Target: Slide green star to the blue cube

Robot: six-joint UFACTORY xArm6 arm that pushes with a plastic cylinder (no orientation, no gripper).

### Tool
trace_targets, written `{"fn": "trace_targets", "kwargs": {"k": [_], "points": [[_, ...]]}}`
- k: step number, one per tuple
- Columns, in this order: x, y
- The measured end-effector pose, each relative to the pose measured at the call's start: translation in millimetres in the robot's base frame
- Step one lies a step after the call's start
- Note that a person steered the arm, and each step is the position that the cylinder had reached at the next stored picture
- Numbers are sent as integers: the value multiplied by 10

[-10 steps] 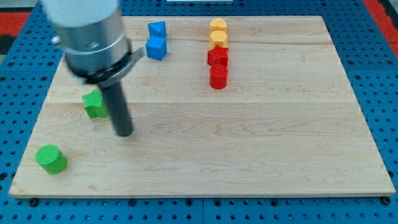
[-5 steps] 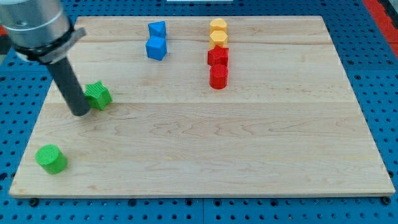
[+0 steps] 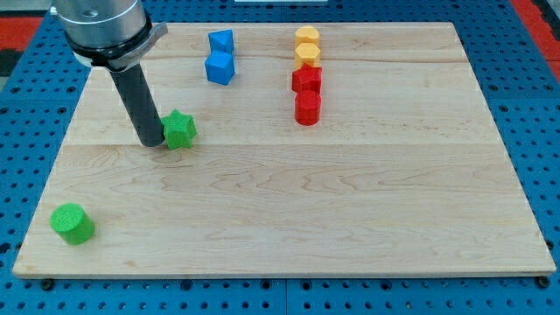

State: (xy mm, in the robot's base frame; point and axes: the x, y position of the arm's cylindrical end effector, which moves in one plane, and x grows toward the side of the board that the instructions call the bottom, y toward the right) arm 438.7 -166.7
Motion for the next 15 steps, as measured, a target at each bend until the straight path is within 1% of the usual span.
{"fn": "trace_targets", "kwargs": {"k": [1,2,3,4,6,7,8,9,10,11,12,13,14,15], "points": [[95,38],[289,192],[283,273],[235,202],[-69,179],[-96,179],[-103,66],[-139,-276],[-296,-227],[-331,132],[-331,290],[-301,233],[-43,341],[-33,548]]}}
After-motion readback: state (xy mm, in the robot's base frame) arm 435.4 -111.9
